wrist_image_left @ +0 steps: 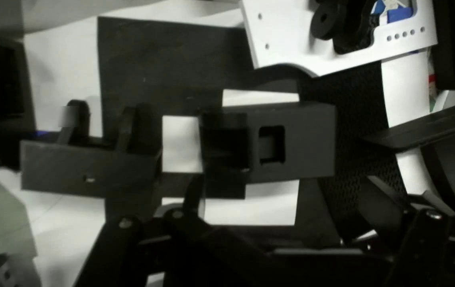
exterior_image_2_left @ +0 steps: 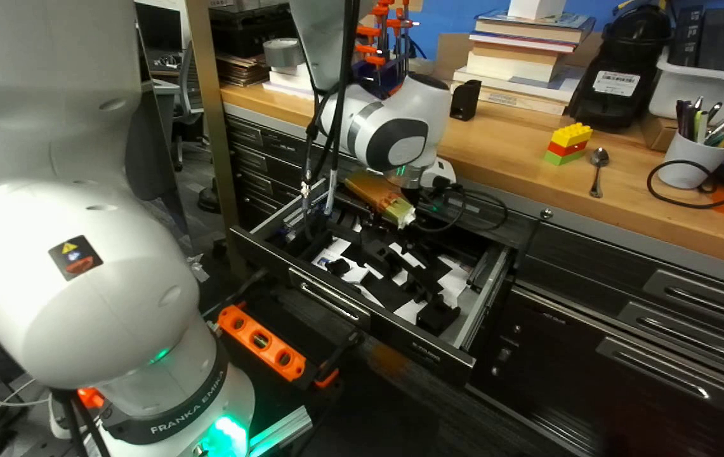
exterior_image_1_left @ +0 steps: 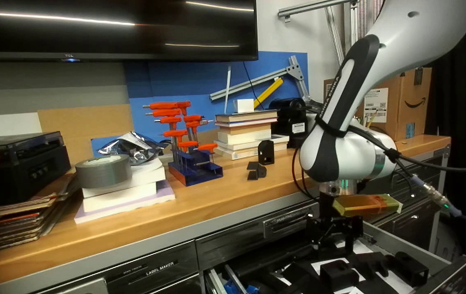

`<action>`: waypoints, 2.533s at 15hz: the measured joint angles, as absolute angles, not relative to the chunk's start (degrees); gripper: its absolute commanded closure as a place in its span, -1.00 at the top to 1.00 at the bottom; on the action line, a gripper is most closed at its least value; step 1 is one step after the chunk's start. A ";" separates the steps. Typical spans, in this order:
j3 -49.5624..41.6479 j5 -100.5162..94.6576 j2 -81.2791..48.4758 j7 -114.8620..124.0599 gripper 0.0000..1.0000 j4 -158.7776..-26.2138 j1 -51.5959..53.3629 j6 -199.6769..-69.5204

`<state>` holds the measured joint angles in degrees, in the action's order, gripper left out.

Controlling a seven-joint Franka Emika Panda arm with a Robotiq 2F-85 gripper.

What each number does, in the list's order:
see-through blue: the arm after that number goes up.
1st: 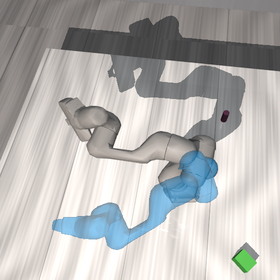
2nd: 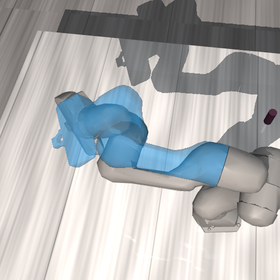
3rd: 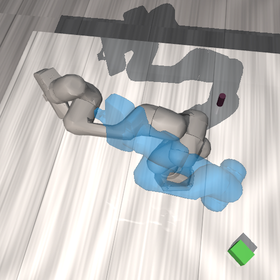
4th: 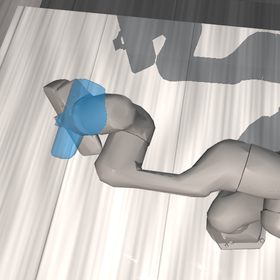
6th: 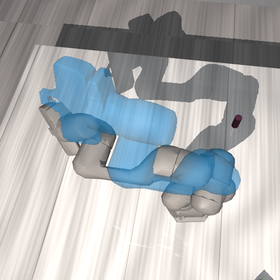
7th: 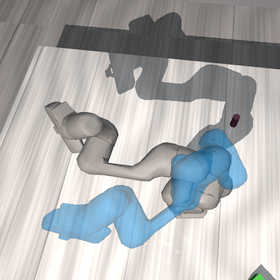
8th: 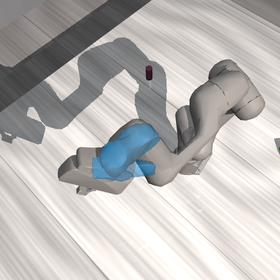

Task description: Put the black objects in the drawer and close it

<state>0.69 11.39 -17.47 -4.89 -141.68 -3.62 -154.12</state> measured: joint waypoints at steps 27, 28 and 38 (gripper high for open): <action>-1.38 2.00 -14.96 8.18 1.00 -106.62 -0.08 -127.30; -1.34 1.97 -16.18 9.83 1.00 -105.15 0.54 -126.91; -0.78 1.43 -24.66 24.38 1.00 -89.42 7.52 -115.34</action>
<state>-0.78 1.43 -24.66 24.38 -89.42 7.52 -115.34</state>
